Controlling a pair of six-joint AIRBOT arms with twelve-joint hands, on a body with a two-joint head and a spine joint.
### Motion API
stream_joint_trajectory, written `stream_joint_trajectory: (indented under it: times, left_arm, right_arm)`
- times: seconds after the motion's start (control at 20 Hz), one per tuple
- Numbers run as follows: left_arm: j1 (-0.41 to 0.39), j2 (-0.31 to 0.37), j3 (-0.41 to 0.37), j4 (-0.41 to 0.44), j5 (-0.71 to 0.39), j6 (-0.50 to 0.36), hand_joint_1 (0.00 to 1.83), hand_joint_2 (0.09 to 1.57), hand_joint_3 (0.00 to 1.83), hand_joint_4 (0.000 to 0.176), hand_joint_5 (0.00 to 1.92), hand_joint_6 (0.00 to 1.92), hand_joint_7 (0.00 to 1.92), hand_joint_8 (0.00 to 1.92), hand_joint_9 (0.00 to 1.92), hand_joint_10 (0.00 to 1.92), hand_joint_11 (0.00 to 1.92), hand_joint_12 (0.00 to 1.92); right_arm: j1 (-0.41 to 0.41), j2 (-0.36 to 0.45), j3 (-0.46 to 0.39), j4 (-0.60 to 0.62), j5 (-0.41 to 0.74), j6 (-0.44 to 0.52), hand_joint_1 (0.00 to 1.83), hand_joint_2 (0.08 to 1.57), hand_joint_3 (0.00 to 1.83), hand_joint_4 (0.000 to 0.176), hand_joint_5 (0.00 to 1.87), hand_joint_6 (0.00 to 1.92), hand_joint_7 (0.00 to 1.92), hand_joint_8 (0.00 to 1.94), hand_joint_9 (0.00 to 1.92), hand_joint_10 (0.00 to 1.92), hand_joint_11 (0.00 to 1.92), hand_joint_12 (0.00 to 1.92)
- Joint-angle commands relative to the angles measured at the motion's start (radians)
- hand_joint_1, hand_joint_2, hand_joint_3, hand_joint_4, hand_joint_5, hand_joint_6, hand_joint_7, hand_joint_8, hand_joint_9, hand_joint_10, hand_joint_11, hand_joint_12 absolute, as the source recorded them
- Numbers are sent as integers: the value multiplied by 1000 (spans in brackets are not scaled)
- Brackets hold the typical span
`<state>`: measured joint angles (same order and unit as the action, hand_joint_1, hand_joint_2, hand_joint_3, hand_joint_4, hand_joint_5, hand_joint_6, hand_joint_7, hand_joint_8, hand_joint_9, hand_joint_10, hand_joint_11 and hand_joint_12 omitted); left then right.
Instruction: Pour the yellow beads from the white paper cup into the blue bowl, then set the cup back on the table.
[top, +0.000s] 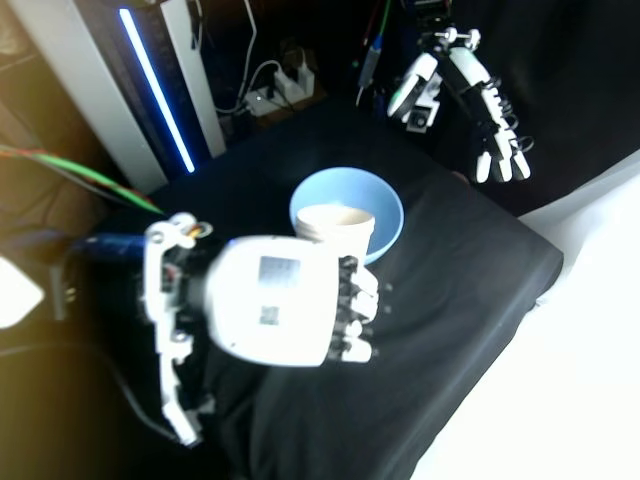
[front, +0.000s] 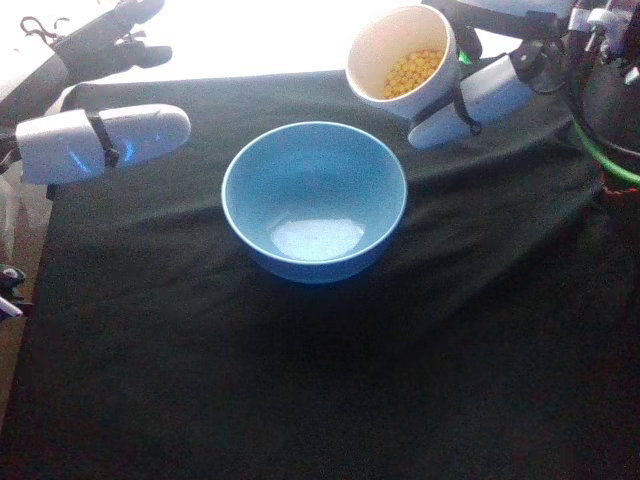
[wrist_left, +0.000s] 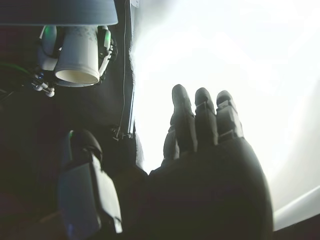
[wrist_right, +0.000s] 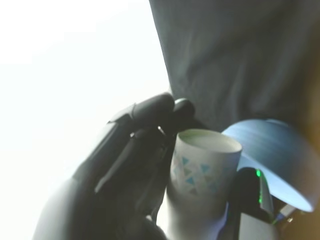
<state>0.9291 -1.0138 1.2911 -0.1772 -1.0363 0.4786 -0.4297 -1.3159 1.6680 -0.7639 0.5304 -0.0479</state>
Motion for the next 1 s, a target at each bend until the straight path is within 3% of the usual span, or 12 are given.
stream_joint_trajectory:
  times: [0.0, 0.05, 0.15, 0.2, 0.25, 0.3, 0.35, 0.5, 0.55, 0.6, 0.75, 0.95]
  left_arm:
    - [-15, -2, 6, -13, -118, -10, 477, 898, 0, 73, 151, 9, 477, 4, 216, 3, 0, 0]
    - [-17, -2, 7, -11, -116, -10, 481, 899, 0, 72, 152, 8, 476, 3, 223, 6, 0, 0]
    - [-24, -3, 8, -3, -108, -10, 496, 892, 0, 78, 164, 10, 490, 8, 219, 3, 0, 0]
    - [-26, -4, 8, 1, -104, -10, 496, 897, 0, 77, 166, 10, 491, 7, 214, 1, 0, 0]
    - [-30, -4, 8, 5, -100, -10, 495, 896, 0, 78, 164, 8, 493, 7, 213, 0, 0, 0]
    - [-33, -4, 9, 9, -95, -10, 490, 888, 0, 82, 174, 11, 491, 6, 214, 1, 0, 0]
    - [-36, -4, 9, 13, -91, -10, 498, 881, 0, 87, 177, 11, 481, 1, 198, 0, 0, 0]
    - [-43, -6, 9, 21, -80, -10, 504, 893, 0, 75, 155, 0, 453, 2, 177, 4, 0, 0]
    - [-45, -6, 10, 24, -77, -10, 503, 900, 2, 65, 155, 1, 463, 6, 192, 11, 0, 0]
    - [-48, -6, 10, 27, -74, -10, 502, 891, 0, 75, 155, 1, 459, 4, 190, 9, 0, 0]
    - [-53, -6, 11, 33, -72, -11, 502, 902, 3, 70, 150, 0, 466, 5, 208, 14, 0, 0]
    - [-56, -6, 11, 40, -64, -14, 532, 887, 0, 70, 158, 4, 468, 4, 190, 3, 0, 0]
  right_arm:
    - [21, -2, 0, 35, 74, 9, 1238, 1060, 0, 40, 1124, 751, 1092, 804, 1119, 504, 873, 1402]
    - [26, -5, -1, 21, 71, 13, 1239, 1056, 0, 43, 1123, 764, 1111, 759, 1103, 386, 658, 1403]
    - [35, -9, -3, -8, 62, 18, 1251, 1069, 0, 0, 1059, 744, 1124, 870, 1264, 484, 898, 1428]
    - [39, -10, -4, -30, 55, 20, 1274, 1058, 1, 0, 1108, 589, 1136, 919, 1241, 705, 1022, 1467]
    - [43, -13, -8, -53, 46, 21, 1207, 1058, 0, 0, 1111, 710, 1063, 1459, 1225, 1554, 1216, 1830]
    - [46, -14, -11, -70, 40, 21, 1195, 1057, 0, 0, 1110, 741, 1129, 1845, 1381, 1848, 1458, 1903]
    - [48, -15, -13, -81, 36, 21, 1188, 1065, 1, 0, 1090, 780, 1059, 1798, 1274, 1878, 1359, 1917]
    - [52, -18, -15, -119, 20, 21, 1184, 1074, 0, 0, 1068, 820, 1037, 1416, 1177, 1636, 1227, 1792]
    - [57, -19, -17, -143, 8, 21, 1181, 1081, 1, 0, 1052, 845, 1014, 1576, 1170, 1799, 1253, 1893]
    - [66, -19, -23, -176, -7, 21, 1175, 1091, 1, 0, 1028, 887, 994, 1246, 1110, 1498, 1133, 1692]
    - [93, -22, -38, -262, -46, 21, 1279, 1090, 0, 0, 981, 776, 1103, 1005, 1119, 833, 985, 1270]
    - [137, -26, -61, -372, -85, 21, 1260, 1125, 0, 0, 990, 748, 962, 1239, 914, 909, 749, 1440]
